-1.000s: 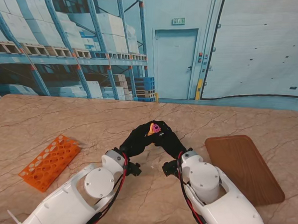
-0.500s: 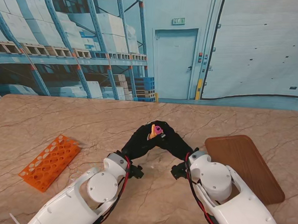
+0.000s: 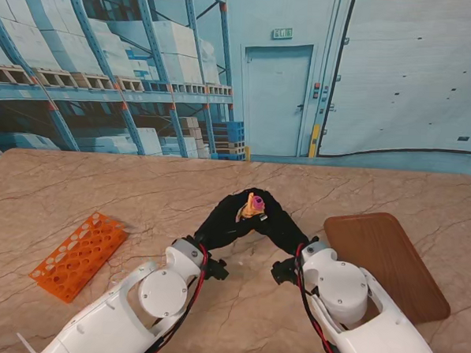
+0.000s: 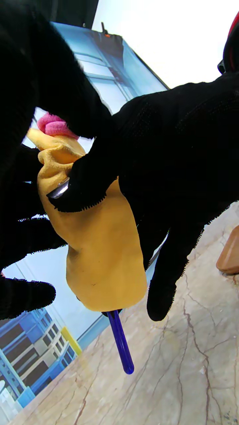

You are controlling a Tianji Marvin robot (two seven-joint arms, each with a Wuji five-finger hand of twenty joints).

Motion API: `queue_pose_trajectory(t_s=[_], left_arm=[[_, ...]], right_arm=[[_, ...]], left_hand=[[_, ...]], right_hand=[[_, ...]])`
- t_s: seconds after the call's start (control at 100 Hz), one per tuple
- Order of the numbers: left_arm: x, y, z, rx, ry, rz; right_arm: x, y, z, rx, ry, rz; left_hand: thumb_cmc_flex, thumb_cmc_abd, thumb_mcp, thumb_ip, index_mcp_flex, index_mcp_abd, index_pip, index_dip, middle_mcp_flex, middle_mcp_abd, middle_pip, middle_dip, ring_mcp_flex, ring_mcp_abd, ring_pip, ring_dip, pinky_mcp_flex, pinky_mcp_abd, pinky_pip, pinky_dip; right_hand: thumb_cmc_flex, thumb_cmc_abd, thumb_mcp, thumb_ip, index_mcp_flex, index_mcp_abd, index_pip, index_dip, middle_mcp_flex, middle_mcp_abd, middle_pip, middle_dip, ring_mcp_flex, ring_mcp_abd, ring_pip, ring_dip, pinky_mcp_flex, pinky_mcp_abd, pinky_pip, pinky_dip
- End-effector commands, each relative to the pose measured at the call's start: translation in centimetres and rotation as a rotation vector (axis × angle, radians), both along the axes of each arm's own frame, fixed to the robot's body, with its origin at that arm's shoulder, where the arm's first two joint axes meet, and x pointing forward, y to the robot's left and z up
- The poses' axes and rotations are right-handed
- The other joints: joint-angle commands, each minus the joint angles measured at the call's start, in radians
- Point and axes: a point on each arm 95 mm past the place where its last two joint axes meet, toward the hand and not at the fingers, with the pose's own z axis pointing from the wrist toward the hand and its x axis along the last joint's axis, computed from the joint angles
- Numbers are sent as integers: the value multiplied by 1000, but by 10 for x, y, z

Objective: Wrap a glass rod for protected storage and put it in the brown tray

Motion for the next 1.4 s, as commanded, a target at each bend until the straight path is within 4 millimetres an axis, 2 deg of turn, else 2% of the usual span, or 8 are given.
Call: queue_pose_trajectory(t_s=[0.0, 0.15, 0.22, 0.35, 0.46, 0.9, 1.23, 1.39], left_arm=[[9, 7, 4, -1, -12, 32], [9, 7, 3, 9, -12, 18], [9, 8, 2, 18, -15, 12], [10, 9, 0, 33, -11, -4], [10, 10, -1, 41, -8, -13], [9, 9, -2, 35, 5, -8], [10, 12, -2, 26, 3, 19], [10, 17, -2, 21, 1, 35]], right_arm=[[-13, 12, -3, 21, 7, 36], [-13, 7, -2, 26, -4, 12], [-13, 5, -2, 32, -8, -2], [-14, 1, -1, 36, -21, -23], [-14, -4, 1, 40, -37, -44], [-16, -22, 8, 51, -115, -139], [-15, -41, 19, 51, -170, -225], [-11, -57, 26, 5, -204, -248]], left_hand=[[-81, -124, -86, -22, -37, 21, -39, -15, -224, 137, -658, -165, -143, 156, -361, -44, -1, 3, -25, 11], [-145, -153, -186, -47, -58, 28, -88, -46, -226, 151, -665, -169, -145, 178, -370, -59, -2, 24, -31, 3], [-155, -151, -234, -56, -120, 16, -128, -75, -234, 157, -685, -179, -149, 186, -381, -73, -6, 29, -38, -6], [-163, -139, -311, -64, -117, -9, -395, -255, -254, 180, -733, -193, -157, 194, -414, -100, -16, 23, -55, -40], [-160, -130, -327, -64, -118, -15, -451, -284, -261, 189, -746, -196, -160, 198, -427, -108, -13, 22, -66, -59], [-116, -88, -380, -42, -108, -23, -360, -225, -250, 178, -723, -176, -161, 207, -422, -106, -12, 21, -62, -76], [-93, -45, -388, -22, -109, -18, -325, -214, -244, 174, -712, -170, -158, 198, -417, -100, -7, 8, -40, -55], [-86, -33, -389, -16, -109, -15, -304, -205, -241, 174, -704, -166, -157, 196, -414, -97, -1, 7, -30, -44]], right_hand=[[10, 90, -22, 37, 641, -238, 460, 134, 27, -6, 24, 16, 36, -7, 16, 13, 11, -8, -13, 27], [14, 97, -29, 40, 635, -233, 465, 141, 35, -3, 29, 18, 47, -4, 21, 18, 16, -7, -13, 29], [16, 97, -32, 41, 634, -231, 467, 143, 37, -2, 31, 18, 49, -4, 24, 20, 18, -5, -13, 30], [16, 101, -37, 42, 632, -235, 468, 145, 40, -2, 34, 19, 54, -1, 30, 24, 21, -5, -12, 31], [15, 102, -41, 44, 632, -239, 467, 146, 41, -1, 35, 19, 56, 0, 37, 30, 25, -4, -10, 34], [7, 109, -41, 48, 626, -239, 470, 151, 65, 0, 54, 25, 85, 9, 74, 54, 47, 7, 7, 50], [61, 141, -105, 40, 589, -237, 504, 163, 275, 76, 126, 41, 365, 95, 200, 103, 195, 41, 91, 53], [96, 158, -160, 39, 577, -240, 525, 148, 333, 97, 205, 65, 482, 122, 364, 170, 255, 80, 268, 26]])
